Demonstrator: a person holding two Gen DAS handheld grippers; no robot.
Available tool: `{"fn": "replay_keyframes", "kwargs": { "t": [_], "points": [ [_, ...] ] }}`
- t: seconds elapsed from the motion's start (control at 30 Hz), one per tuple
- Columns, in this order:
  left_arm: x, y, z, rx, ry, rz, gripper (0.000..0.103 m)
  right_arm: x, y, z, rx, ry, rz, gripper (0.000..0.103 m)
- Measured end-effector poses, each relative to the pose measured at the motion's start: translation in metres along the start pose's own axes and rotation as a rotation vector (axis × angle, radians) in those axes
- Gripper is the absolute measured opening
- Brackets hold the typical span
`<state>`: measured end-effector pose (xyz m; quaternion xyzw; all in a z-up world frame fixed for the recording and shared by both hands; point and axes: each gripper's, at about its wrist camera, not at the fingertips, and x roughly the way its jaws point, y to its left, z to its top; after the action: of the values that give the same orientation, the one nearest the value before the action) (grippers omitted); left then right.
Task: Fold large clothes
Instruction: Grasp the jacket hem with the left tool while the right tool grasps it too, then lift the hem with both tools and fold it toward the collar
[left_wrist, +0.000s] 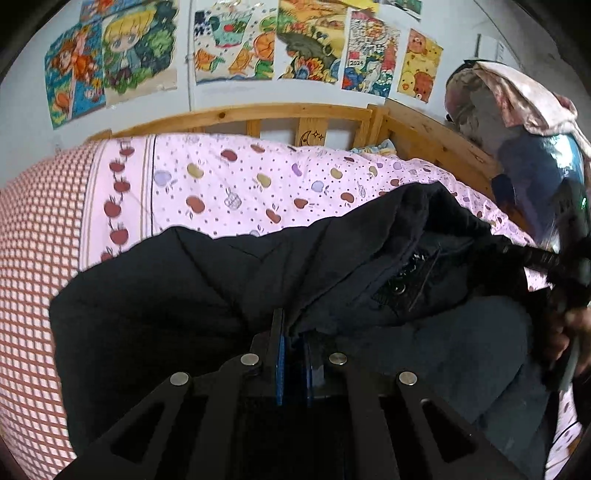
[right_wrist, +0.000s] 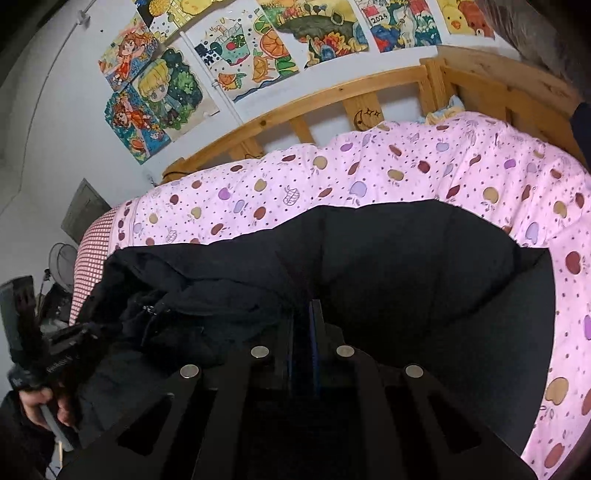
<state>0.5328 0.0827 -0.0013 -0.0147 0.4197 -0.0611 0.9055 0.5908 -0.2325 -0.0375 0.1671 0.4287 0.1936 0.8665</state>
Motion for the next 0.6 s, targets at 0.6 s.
{"fn": "replay_keyframes", "kwargs": {
  "t": [0.6],
  "points": [
    [-0.026,0.014,0.005,-0.076,-0.075,-0.119,0.012,0.04,0.045,0.06,-0.006,0.13,0.178,0.007]
  ]
}}
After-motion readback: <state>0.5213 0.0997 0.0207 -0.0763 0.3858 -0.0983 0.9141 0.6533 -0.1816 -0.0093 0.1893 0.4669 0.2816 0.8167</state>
